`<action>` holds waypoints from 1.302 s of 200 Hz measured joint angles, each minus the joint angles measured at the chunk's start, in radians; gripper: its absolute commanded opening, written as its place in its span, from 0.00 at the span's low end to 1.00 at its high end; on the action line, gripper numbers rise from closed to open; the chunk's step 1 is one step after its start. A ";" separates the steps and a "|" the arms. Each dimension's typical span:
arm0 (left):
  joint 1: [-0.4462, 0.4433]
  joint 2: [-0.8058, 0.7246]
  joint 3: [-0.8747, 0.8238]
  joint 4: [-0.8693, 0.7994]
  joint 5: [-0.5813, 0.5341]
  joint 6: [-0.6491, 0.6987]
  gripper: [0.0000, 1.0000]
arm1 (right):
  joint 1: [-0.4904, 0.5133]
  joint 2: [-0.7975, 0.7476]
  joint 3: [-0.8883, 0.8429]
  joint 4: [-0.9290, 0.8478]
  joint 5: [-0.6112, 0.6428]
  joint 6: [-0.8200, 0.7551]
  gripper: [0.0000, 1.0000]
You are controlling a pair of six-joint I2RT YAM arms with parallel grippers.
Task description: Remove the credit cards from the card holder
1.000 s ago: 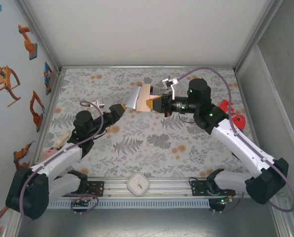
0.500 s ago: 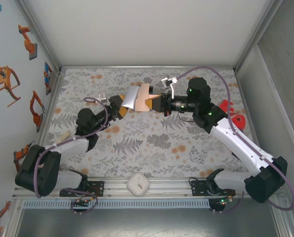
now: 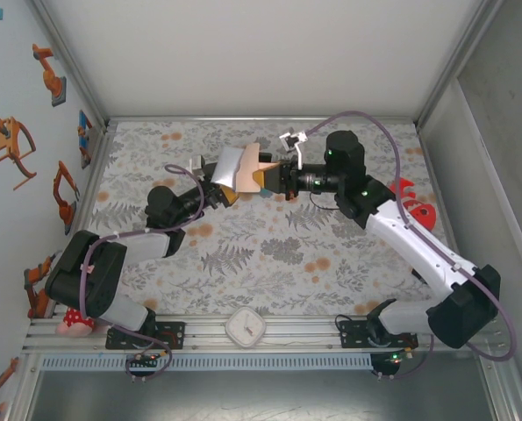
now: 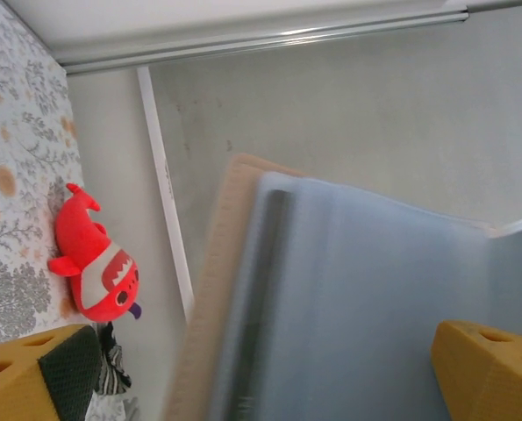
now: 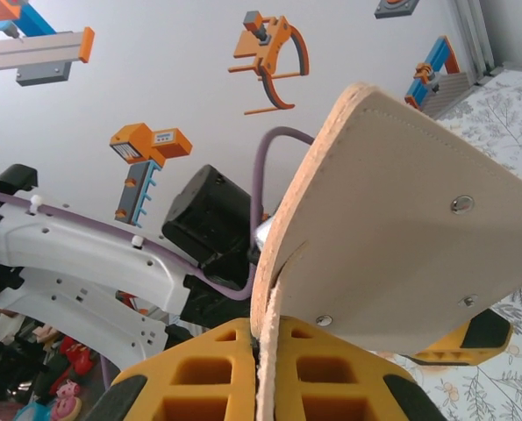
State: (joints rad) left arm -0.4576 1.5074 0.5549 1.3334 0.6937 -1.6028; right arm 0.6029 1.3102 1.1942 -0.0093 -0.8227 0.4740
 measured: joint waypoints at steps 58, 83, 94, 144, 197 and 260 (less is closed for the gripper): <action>-0.001 -0.023 0.003 0.005 0.006 -0.017 0.97 | 0.000 0.021 0.000 -0.002 0.011 -0.024 0.00; -0.001 -0.038 0.003 0.001 0.006 -0.016 0.87 | -0.003 0.001 -0.007 -0.016 0.048 -0.047 0.00; -0.001 -0.043 0.003 0.000 0.006 -0.016 0.84 | -0.006 -0.016 -0.014 -0.032 0.067 -0.056 0.00; -0.001 -0.046 0.003 -0.002 0.006 -0.015 0.73 | -0.013 -0.053 -0.052 -0.119 0.163 -0.084 0.00; -0.001 -0.053 0.003 -0.013 0.006 0.004 0.48 | -0.013 -0.053 -0.082 -0.181 0.223 -0.090 0.00; -0.037 -0.313 0.068 -0.612 -0.059 0.345 0.05 | -0.013 -0.053 -0.093 -0.153 0.182 -0.080 0.00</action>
State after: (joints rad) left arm -0.4946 1.1942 0.6228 0.7219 0.6346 -1.2579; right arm 0.5896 1.2572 1.1011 -0.1627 -0.6403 0.3935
